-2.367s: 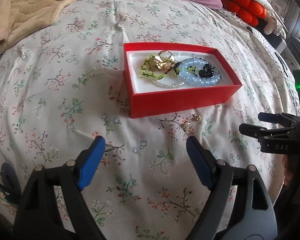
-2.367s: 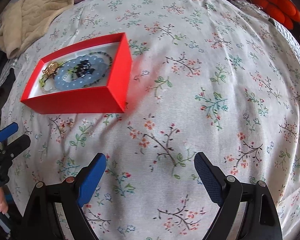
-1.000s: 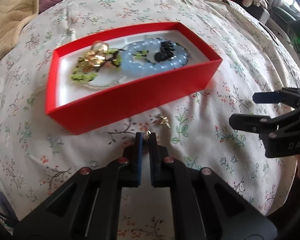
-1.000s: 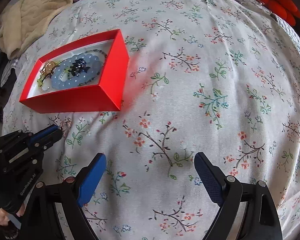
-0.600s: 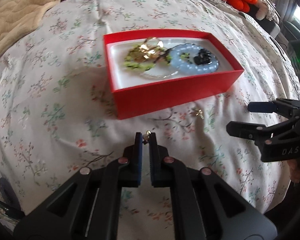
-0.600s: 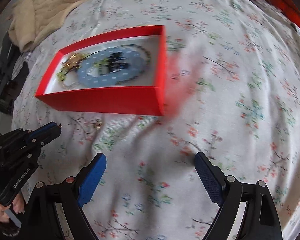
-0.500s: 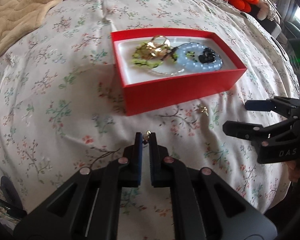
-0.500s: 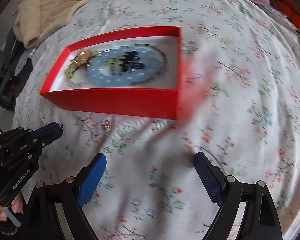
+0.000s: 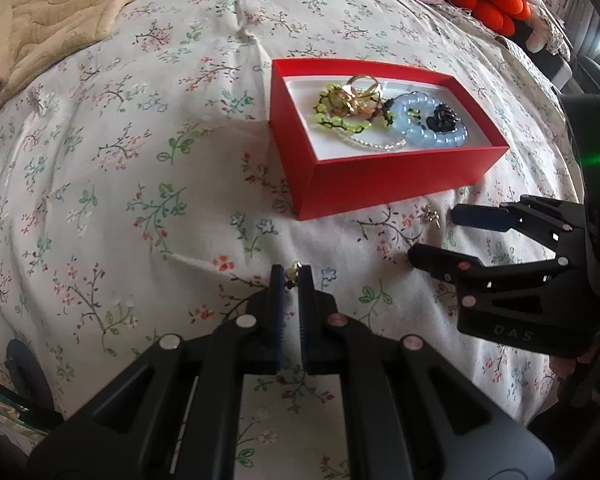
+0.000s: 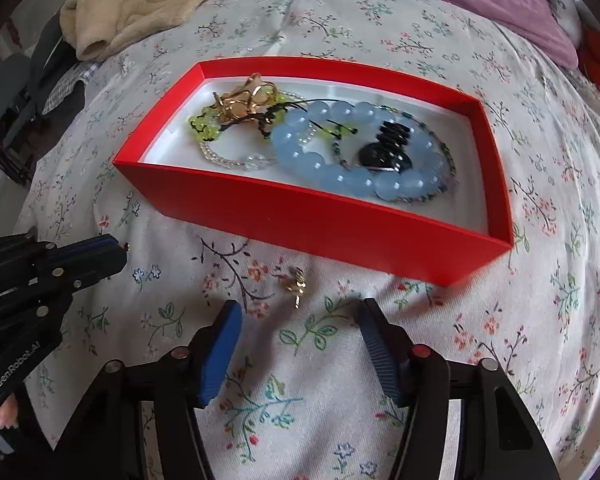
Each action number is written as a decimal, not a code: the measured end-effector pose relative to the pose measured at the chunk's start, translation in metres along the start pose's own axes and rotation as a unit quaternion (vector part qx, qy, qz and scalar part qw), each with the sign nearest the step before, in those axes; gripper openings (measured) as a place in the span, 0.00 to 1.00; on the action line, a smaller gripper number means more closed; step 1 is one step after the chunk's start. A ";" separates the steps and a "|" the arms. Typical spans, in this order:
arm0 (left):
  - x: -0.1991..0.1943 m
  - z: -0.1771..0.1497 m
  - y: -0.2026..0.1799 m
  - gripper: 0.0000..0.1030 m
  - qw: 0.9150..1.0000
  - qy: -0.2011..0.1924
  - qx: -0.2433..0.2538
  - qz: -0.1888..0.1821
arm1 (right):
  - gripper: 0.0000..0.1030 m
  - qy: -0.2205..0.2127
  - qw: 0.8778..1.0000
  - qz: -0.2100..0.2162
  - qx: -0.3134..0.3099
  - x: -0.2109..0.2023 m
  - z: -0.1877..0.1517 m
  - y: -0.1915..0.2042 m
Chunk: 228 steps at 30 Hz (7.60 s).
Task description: Organize jewelry
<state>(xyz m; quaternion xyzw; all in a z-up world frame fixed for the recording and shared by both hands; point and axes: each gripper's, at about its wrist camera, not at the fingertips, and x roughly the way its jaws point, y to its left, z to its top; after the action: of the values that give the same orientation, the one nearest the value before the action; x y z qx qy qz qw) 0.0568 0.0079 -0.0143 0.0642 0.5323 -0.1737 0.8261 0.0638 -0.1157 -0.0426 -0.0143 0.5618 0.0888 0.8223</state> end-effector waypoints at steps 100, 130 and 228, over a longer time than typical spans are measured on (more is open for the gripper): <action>-0.007 0.078 -0.036 0.39 0.995 -0.088 -0.034 0.016 | 0.25 -0.084 0.990 0.038 0.104 -0.067 0.048 -0.083; -0.053 0.018 -0.041 0.99 0.992 -0.067 -0.047 0.100 | 0.93 -0.080 0.990 -0.052 0.102 -0.114 -0.011 -0.078; -0.059 -0.038 -0.032 1.00 0.991 -0.024 -0.097 0.090 | 0.93 -0.016 0.994 -0.073 0.079 -0.095 -0.060 -0.033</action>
<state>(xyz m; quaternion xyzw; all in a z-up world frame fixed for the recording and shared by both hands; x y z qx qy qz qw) -0.0089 0.0018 0.0254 0.0272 0.5184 -0.0473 0.8534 -0.0194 -0.1683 0.0207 0.0112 0.5513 -0.0155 0.8341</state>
